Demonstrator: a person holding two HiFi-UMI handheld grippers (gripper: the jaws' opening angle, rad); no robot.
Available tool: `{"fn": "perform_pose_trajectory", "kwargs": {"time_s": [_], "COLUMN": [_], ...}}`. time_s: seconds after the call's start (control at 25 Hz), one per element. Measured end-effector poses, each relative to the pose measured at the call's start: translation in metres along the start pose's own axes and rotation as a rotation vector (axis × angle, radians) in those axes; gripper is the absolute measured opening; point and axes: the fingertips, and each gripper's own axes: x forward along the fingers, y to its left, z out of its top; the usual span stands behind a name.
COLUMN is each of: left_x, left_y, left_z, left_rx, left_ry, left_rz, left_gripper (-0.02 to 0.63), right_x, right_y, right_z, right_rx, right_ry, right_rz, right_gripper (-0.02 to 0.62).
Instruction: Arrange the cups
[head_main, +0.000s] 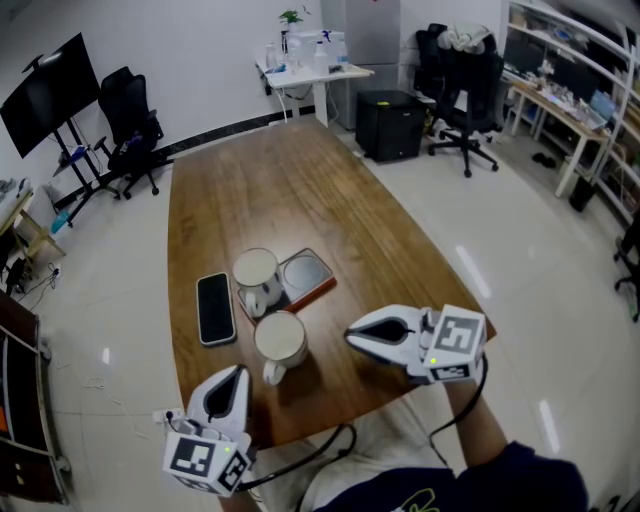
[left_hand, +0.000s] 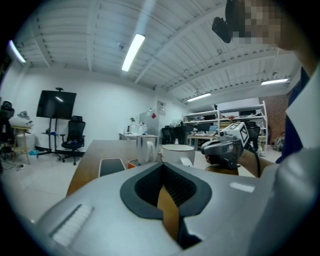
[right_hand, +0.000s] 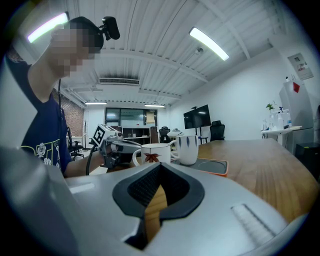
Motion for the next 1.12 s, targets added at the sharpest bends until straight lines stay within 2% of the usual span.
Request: {"fn": "perform_pose_trajectory", "kwargs": {"time_s": [0.12,0.6,0.84,0.92,0.96,1.04,1.12], "left_x": [0.001,0.001,0.001,0.001,0.001,0.001,0.001], "left_y": [-0.008,-0.007,-0.009,-0.009,-0.009,-0.010,-0.010], "left_z": [0.000,0.001,0.003,0.003,0.004,0.004,0.005], "left_rx": [0.009,0.015,0.013,0.015,0.015,0.016,0.015], "left_ry": [0.005,-0.007,-0.008,-0.009,-0.008,-0.009,-0.009], "left_rz": [-0.057,-0.057,-0.059,-0.058,-0.058,-0.057,-0.057], "left_gripper": [0.002,0.003,0.003,0.003,0.003,0.003,0.003], "right_x": [0.000,0.001,0.010,0.018,0.023,0.035,0.047], "right_y": [0.000,-0.004,0.002,0.004,0.005,0.009,0.013], "right_z": [0.001,0.000,0.001,-0.002,-0.004,-0.006,-0.006], "right_rx": [0.000,0.005,-0.005,0.006,0.011,0.014,0.016], "right_ry": [-0.003,-0.002,0.006,0.040,0.055,0.081,0.102], "right_rz": [0.000,-0.017,0.029,0.045,0.054,0.077,0.098], "right_gripper": [0.003,0.002,0.011,0.210,0.264,0.315,0.328]}}
